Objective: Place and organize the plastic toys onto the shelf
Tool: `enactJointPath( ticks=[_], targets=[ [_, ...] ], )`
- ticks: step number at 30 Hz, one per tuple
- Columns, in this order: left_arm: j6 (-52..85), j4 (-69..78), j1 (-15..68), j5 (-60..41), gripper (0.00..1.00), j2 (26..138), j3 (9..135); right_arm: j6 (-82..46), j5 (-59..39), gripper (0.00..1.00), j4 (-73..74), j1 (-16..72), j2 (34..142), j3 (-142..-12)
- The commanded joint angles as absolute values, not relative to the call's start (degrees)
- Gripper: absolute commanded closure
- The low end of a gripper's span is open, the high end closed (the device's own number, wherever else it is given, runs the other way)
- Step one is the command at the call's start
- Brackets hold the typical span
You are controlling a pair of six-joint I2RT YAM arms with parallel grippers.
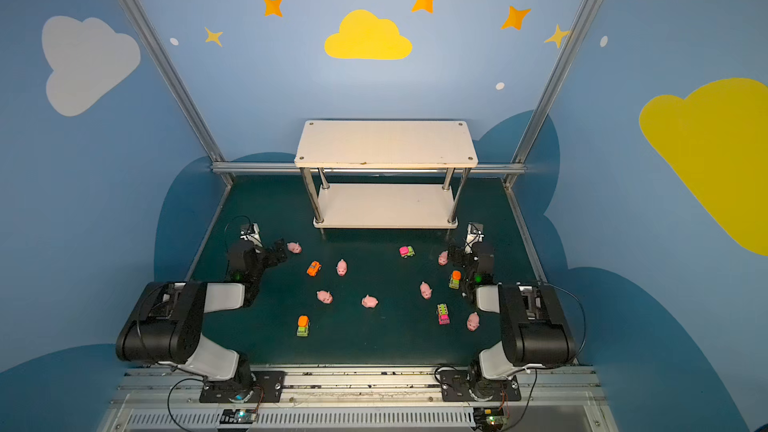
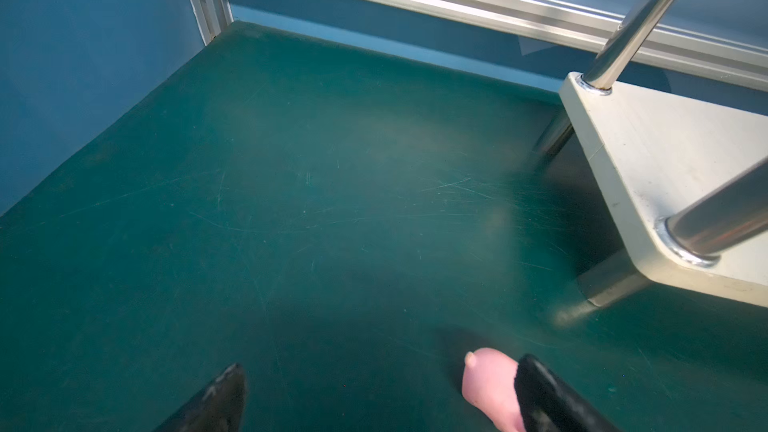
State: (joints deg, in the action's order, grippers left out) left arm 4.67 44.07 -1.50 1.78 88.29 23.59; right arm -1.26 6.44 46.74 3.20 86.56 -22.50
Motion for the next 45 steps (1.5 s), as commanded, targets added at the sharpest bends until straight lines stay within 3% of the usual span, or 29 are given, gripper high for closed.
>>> enactJointPath(
  ticks=[1,45],
  targets=[
    [3.8,43.8,-1.7,1.4,0.00,87.6,23.8,-1.3,7.0,0.09,47.8,3.5,87.1,-22.4],
    [4.1,43.2,-2.4,0.0,0.00,87.8,24.2,-1.4,6.4,0.09,47.6,3.3,87.1,-22.5]
  ],
)
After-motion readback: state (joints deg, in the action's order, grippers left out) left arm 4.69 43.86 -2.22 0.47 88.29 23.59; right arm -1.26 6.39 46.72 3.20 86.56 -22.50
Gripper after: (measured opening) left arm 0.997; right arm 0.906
